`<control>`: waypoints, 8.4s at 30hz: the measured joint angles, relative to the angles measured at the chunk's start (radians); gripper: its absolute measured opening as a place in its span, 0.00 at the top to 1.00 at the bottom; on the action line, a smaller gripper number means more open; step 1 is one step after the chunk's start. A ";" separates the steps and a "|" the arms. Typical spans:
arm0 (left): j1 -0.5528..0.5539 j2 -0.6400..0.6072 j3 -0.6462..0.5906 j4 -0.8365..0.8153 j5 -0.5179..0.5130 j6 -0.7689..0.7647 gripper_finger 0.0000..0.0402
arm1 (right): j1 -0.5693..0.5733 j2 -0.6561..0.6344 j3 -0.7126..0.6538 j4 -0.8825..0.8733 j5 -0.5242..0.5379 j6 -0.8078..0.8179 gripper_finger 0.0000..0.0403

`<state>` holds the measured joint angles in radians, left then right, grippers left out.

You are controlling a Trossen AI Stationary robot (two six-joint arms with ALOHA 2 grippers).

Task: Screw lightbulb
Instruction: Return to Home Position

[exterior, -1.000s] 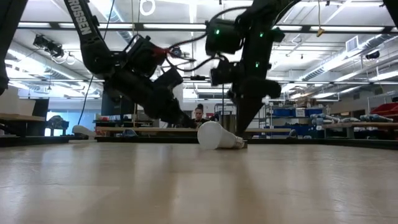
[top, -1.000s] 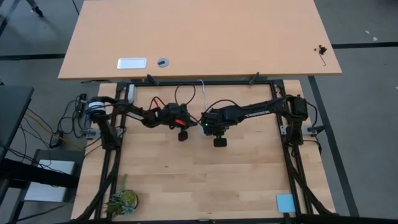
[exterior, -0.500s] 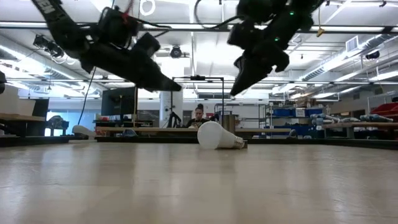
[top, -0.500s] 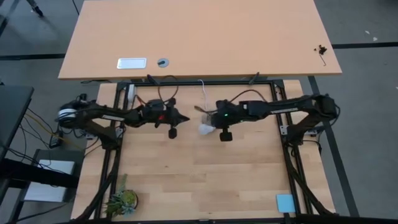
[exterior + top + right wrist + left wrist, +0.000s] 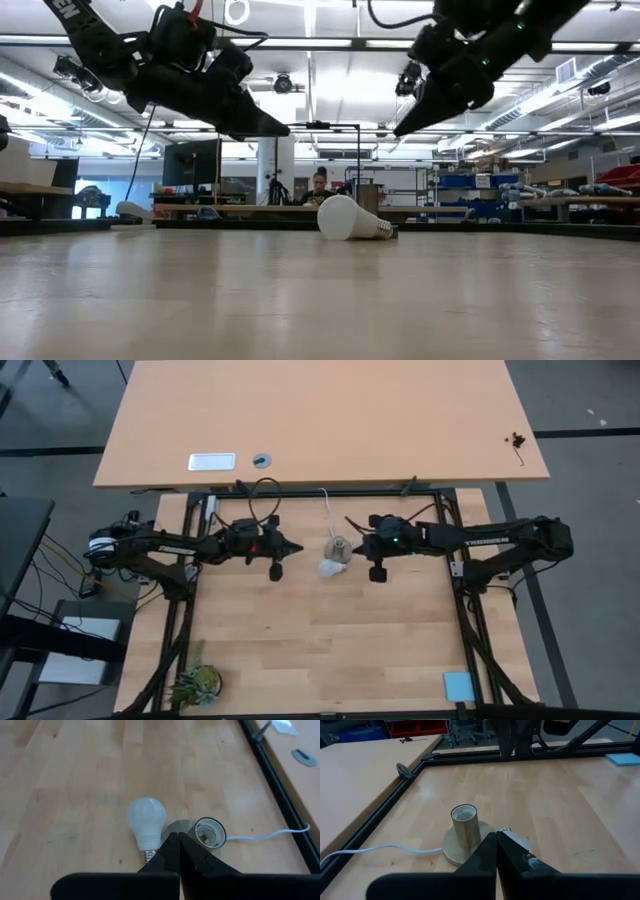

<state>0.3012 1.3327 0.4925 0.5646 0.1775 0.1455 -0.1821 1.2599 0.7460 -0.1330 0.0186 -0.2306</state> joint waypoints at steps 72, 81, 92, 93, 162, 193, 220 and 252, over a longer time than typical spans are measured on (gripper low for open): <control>-0.007 0.002 0.132 -0.135 -0.011 -0.021 1.00 | 0.052 -1.131 -0.729 0.318 0.045 0.131 1.00; -0.006 0.002 0.139 -0.152 -0.035 -0.019 1.00 | 0.083 -1.207 -0.739 0.236 0.193 0.119 1.00; -0.006 0.002 0.139 -0.169 -0.045 -0.015 1.00 | 0.070 -1.235 -0.739 0.184 0.208 0.097 1.00; -0.006 0.002 0.139 -0.167 -0.045 -0.016 1.00 | 0.060 -1.235 -0.739 0.184 0.207 0.097 1.00; -0.062 -0.535 -0.106 -0.254 -0.065 0.004 1.00 | -0.104 -1.172 -0.740 0.163 -0.020 0.230 0.92; -0.096 -1.221 -0.484 -0.531 -0.323 -0.071 1.00 | -0.104 -1.172 -0.740 0.162 -0.020 0.230 0.92; -0.147 -1.261 -0.484 -0.466 -0.099 -0.098 1.00 | -0.104 -1.172 -0.740 0.161 -0.020 0.230 0.91; -0.199 -1.261 -0.485 -0.450 -0.104 -0.098 1.00 | -0.104 -1.172 -0.740 0.161 -0.020 0.230 0.92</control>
<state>0.1020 0.0719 0.0078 0.1143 0.0738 0.0471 -0.2859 0.0879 0.0063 0.0284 -0.0016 -0.0006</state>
